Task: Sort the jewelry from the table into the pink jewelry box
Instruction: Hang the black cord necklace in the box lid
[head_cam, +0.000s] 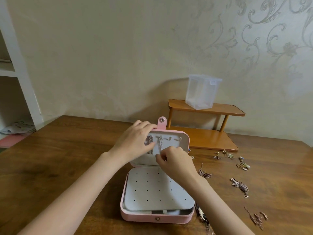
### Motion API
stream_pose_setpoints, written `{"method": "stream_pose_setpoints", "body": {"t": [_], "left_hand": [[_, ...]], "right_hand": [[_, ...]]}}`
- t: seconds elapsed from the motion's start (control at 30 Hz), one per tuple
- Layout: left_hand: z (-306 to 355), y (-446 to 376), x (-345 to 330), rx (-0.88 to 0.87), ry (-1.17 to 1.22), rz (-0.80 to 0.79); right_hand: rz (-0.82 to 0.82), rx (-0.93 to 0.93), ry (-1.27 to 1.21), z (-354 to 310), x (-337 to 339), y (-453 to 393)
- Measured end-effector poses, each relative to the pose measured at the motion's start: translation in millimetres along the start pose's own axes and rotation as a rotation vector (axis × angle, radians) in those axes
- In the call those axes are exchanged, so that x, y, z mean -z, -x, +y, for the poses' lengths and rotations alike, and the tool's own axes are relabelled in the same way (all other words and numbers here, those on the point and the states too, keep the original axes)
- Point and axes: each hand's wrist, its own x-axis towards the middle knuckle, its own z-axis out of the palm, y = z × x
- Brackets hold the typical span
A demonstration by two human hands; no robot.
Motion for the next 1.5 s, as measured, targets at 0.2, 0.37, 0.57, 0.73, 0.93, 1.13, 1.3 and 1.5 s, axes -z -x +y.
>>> {"method": "stream_pose_setpoints", "body": {"t": [0.2,0.37,0.57,0.73,0.93,1.13,1.3,1.5], "left_hand": [[0.9,8.7,-14.2,-0.129,-0.270,0.273],[6.1,10.0,-18.9,-0.070,-0.226,0.324],[0.1,7.9,-17.9,-0.117,-0.157,0.318],[-3.4,6.5,-16.6,-0.098,-0.045,0.299],[-2.4,4.4,-18.1,-0.064,-0.001,0.305],[-2.5,3.0,-18.5,-0.056,0.000,0.303],[-2.7,2.6,-16.6,-0.073,-0.028,0.285],[-2.9,3.2,-16.6,-0.066,-0.027,0.256]], "right_hand": [[0.047,0.154,0.058,-9.8,8.4,9.8],[0.096,0.247,0.091,-11.9,13.0,7.8],[0.194,0.157,-0.031,-4.0,19.6,-1.8],[0.363,0.012,-0.034,1.7,18.1,-13.8],[0.413,-0.112,0.027,-3.3,16.2,-13.5],[0.256,-0.137,0.053,6.9,14.4,-11.5],[0.233,-0.080,-0.008,20.1,32.6,-3.7],[0.244,0.107,-0.026,16.2,19.3,-5.2]]}}
